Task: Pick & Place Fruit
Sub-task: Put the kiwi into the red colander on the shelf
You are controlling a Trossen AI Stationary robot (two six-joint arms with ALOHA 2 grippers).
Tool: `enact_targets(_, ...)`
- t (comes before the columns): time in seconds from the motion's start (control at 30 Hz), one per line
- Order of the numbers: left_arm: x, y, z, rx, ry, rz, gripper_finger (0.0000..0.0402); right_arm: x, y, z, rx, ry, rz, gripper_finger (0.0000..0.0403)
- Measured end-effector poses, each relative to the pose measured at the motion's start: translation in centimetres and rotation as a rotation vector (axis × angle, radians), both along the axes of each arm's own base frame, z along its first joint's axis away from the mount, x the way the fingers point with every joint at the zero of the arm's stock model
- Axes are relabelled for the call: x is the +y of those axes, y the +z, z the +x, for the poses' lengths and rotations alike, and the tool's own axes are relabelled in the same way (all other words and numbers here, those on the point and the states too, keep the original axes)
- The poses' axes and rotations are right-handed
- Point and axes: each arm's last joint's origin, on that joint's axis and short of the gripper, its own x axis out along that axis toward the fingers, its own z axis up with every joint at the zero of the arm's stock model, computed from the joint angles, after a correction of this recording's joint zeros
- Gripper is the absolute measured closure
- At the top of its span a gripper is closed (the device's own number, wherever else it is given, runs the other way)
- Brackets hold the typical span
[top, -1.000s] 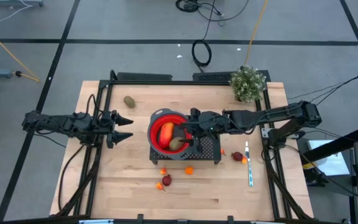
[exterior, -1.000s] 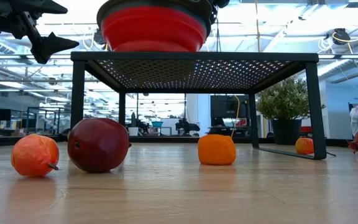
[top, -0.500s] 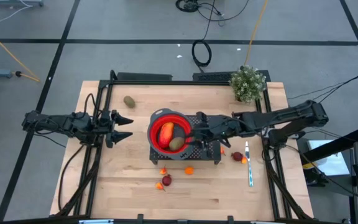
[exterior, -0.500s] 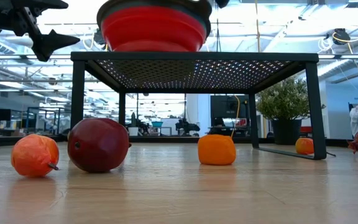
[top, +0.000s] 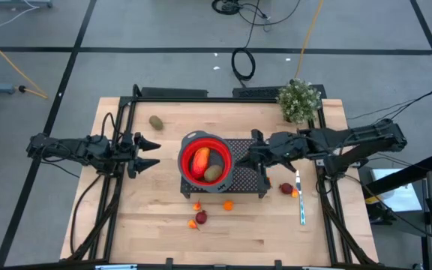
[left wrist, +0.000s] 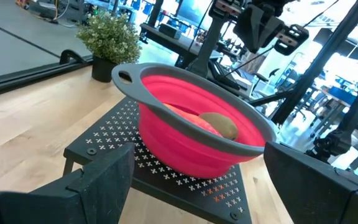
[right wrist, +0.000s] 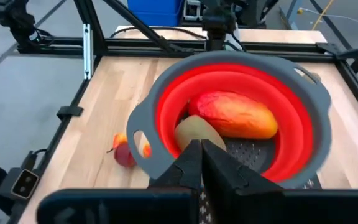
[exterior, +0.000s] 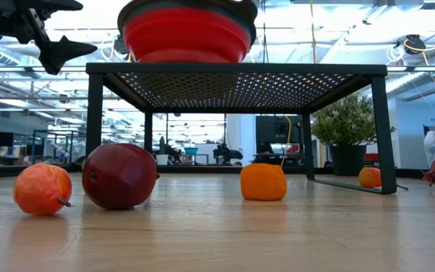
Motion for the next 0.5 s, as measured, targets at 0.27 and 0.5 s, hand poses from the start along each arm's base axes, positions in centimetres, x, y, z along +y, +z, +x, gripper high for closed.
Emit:
enact_targets(0.27, 0.0, 0.3, 0.0, -0.028, 0.002, -0.009, 0.0045, -0.6, -1.7, -3.2, -0.101, -0.029, 0.081, 0.0402)
enact_targets(0.5, 0.0, 0.9, 0.0, -0.086, 0.011, 0.026, 0.0045, -1.1, -4.6, -6.4, -0.211, -0.030, 0.116, 0.0402)
